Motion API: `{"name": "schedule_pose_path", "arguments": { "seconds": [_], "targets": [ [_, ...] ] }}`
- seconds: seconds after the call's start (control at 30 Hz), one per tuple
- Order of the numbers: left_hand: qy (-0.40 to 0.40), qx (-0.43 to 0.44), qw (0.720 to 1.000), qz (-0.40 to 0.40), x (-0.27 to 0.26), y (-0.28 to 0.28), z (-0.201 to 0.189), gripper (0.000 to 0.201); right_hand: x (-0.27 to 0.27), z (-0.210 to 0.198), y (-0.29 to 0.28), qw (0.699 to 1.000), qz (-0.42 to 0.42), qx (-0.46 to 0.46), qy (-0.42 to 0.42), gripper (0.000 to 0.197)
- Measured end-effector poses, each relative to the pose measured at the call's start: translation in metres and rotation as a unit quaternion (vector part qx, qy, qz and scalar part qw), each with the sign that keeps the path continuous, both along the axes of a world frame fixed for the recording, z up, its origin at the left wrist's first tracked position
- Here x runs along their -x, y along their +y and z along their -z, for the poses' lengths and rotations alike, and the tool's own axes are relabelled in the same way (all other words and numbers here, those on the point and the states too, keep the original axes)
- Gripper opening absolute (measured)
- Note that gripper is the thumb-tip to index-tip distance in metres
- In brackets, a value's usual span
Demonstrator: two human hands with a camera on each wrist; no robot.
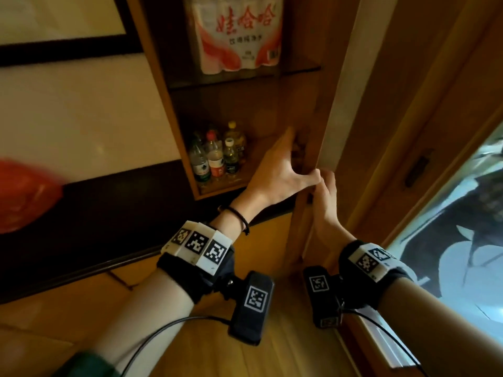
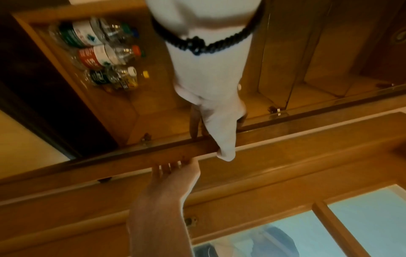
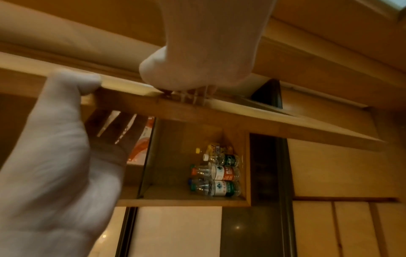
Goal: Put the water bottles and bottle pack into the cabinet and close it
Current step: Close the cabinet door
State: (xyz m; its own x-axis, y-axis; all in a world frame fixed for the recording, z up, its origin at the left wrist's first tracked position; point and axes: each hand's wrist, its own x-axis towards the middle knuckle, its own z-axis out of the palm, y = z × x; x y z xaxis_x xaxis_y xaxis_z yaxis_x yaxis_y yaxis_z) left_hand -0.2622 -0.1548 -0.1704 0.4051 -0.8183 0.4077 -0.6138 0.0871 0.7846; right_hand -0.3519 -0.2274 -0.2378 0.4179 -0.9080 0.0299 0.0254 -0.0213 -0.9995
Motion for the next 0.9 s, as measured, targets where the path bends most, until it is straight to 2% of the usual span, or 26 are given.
{"name": "schedule_pose_path", "arguments": {
  "seconds": [0.13, 0.27, 0.37, 0.47, 0.6, 0.8, 0.9],
  "targets": [
    [-0.004, -0.016, 1.0, -0.013, -0.038, 0.031, -0.001, 0.053, -0.032, -0.006, 0.005, 0.998, -0.047, 0.019, 0.028, 0.047],
    [0.007, -0.015, 0.999, -0.049, -0.072, 0.052, 0.003, 0.046, -0.069, -0.005, 0.006, 0.995, -0.09, 0.032, 0.025, 0.035],
    [0.022, 0.004, 0.995, -0.097, -0.097, 0.061, 0.007, 0.039, -0.097, -0.004, 0.006, 0.99, -0.138, 0.008, 0.004, 0.036],
    [0.056, 0.026, 0.984, -0.164, -0.124, 0.063, 0.015, 0.035, -0.128, -0.005, 0.005, 0.983, -0.179, 0.026, 0.01, 0.04],
    [0.107, 0.071, 0.962, -0.241, -0.163, 0.058, 0.022, 0.02, -0.181, -0.003, -0.003, 0.98, -0.184, 0.066, 0.022, 0.029],
    [0.095, 0.082, 0.94, -0.317, -0.219, 0.042, 0.019, 0.021, -0.244, -0.006, -0.024, 0.972, -0.208, 0.093, 0.055, 0.035],
    [0.075, 0.075, 0.926, -0.363, -0.24, 0.033, 0.019, 0.033, -0.265, -0.014, -0.038, 0.966, -0.212, 0.121, 0.087, 0.034]
  ]
}}
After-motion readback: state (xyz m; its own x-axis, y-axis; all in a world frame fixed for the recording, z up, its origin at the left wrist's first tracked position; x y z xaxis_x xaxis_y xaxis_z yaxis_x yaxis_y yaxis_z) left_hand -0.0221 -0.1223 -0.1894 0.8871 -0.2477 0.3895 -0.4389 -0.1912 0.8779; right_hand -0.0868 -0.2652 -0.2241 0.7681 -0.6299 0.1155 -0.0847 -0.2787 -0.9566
